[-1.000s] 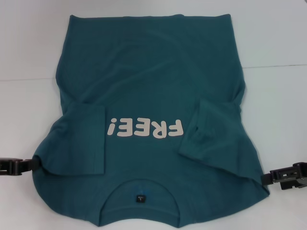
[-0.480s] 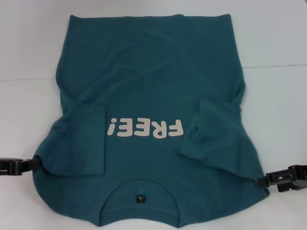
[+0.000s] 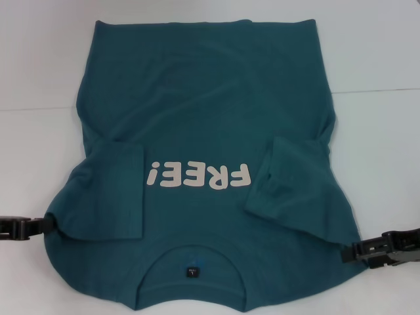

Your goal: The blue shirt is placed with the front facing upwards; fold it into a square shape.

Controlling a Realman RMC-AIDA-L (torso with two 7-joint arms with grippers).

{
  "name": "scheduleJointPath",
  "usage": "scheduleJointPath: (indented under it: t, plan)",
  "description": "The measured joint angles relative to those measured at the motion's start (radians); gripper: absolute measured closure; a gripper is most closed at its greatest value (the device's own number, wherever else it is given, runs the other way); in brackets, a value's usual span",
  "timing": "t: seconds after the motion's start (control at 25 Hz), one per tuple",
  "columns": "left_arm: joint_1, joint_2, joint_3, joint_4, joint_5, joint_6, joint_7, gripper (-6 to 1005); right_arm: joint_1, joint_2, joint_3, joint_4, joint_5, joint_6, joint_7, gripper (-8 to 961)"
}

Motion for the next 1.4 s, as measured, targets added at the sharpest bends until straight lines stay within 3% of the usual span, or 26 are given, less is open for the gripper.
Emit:
scheduleJointPath:
  t: [0.52,0.6,1.04,1.4]
  plan:
    - [-0.001,0.003,-0.003,0.006,0.000,0.000,0.002,973,0.004,-0.004,0.014,0.014,0.011,0.001,-0.013,11]
    - [-0.002,0.004,-0.003,0.006,0.000,0.000,0.002,973,0.005,-0.006,0.012,0.014,0.011,0.001,-0.013,105]
    - [-0.002,0.005,0.002,0.006,0.000,0.000,0.000,973,-0.004,-0.018,0.003,-0.007,0.003,-0.025,-0.018,220]
    - [-0.005,0.005,0.002,0.006,0.000,0.001,0.000,973,-0.004,-0.018,0.007,-0.010,0.002,-0.001,-0.017,48]
